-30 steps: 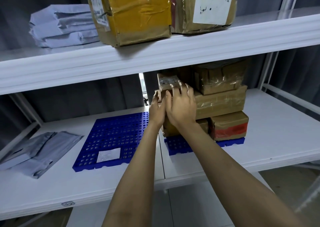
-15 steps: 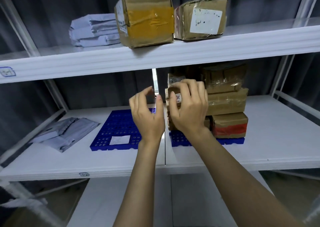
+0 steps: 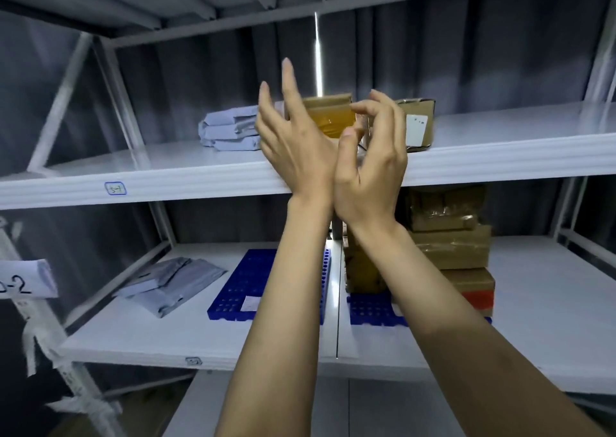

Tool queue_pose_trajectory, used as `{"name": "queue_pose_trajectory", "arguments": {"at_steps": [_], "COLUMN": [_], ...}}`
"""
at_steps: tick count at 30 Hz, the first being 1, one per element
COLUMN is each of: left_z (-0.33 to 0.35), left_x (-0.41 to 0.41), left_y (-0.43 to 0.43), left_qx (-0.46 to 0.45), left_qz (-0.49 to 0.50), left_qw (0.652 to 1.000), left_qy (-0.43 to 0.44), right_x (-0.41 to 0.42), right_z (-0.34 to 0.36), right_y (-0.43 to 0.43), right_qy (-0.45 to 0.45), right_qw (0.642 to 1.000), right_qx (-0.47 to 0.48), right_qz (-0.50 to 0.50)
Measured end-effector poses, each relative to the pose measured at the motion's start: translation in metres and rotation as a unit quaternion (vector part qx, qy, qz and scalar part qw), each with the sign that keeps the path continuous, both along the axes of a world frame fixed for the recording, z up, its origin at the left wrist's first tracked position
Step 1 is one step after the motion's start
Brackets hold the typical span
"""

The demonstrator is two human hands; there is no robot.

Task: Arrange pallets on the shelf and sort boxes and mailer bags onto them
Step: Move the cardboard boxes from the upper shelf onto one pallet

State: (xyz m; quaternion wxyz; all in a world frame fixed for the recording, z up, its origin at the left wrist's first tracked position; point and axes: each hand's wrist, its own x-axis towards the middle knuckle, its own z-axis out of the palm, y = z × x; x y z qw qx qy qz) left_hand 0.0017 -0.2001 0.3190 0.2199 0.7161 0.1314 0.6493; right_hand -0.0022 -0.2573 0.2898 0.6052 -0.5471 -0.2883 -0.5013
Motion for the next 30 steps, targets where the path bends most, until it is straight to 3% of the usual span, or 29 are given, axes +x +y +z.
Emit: {"name": "queue_pose_trajectory", "arguments": {"at_steps": [4,7,12,17,24,27,30], "left_z": [-0.003,-0.005,-0.013,-0.062,-0.148,-0.185,-0.227], "left_x": [0.017,0.025,0.003,-0.048,-0.077,-0.08,-0.076], "left_y": [-0.004,-0.007,0.001,-0.001,0.002,0.014,0.03], "left_qx": [-0.005,-0.027,-0.014,-0.092,-0.127,-0.125,-0.077], "left_qz": [0.047,0.046,-0.011,-0.152,-0.315,-0.305,-0.28], "left_qw": [0.995,0.995,0.998,0.964,0.926,0.937,0.957], "left_qy": [0.089,0.086,-0.063,-0.197,-0.168,-0.112,0.006], "right_x": [0.004,0.006,0.004,-0.007,-0.027,-0.02,-0.016], "right_z": [-0.007,-0.014,-0.024,-0.044,-0.085,-0.115,-0.145], "right_y": [-0.004,-0.009,-0.025,-0.029,-0.013,-0.014,-0.017], "right_qy": [0.018,0.022,0.049,0.12,0.261,0.361,0.474], "right_qw": [1.0,1.0,0.997,0.981,0.913,0.867,0.806], "right_qx": [0.007,0.014,0.047,0.052,0.033,0.032,0.015], "right_qz": [0.013,0.012,0.048,0.146,0.313,0.343,0.354]}}
